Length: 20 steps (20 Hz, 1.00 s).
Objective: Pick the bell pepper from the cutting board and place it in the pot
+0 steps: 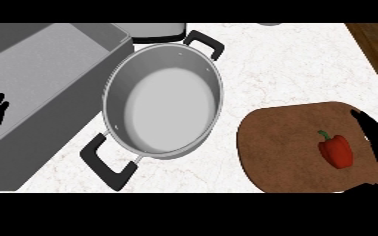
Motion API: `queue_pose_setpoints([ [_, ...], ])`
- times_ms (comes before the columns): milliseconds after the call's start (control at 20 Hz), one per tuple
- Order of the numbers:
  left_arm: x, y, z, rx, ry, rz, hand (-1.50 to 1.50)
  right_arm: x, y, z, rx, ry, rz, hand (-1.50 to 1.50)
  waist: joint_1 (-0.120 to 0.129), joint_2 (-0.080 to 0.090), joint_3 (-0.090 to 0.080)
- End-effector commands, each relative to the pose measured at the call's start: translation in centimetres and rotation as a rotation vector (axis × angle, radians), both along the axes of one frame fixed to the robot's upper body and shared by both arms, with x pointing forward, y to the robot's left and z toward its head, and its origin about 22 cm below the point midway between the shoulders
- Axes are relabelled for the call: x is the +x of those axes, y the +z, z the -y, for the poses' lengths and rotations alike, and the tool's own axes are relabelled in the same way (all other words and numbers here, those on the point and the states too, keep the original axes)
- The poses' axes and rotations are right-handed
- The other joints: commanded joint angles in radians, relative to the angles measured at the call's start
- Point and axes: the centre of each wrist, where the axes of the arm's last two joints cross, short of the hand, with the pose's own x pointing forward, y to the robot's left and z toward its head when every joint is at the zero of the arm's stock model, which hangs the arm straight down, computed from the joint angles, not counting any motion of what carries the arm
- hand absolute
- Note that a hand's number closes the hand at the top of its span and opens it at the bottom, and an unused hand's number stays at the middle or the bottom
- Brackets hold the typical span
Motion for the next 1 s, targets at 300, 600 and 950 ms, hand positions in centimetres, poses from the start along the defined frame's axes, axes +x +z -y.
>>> queue_pose_setpoints([
  [300, 0.7, -3.4, 2.8, 0.038, -0.129, -0.160, 0.00, 0.5, -2.5, 1.2, -0.023, -0.058, -0.061, -1.50, -0.005, 0.018, -0.012],
  [600, 1.7, -2.3, 2.6, 0.036, -0.136, -0.164, 0.00, 1.9, -3.1, 1.0, -0.057, -0.043, -0.045, -1.50, 0.003, 0.018, -0.012],
  [950, 1.9, -2.7, 3.9, 0.063, -0.134, -0.157, 0.00, 2.4, -5.6, 0.4, -0.043, -0.091, -0.122, -1.50, 0.001, 0.019, -0.012],
])
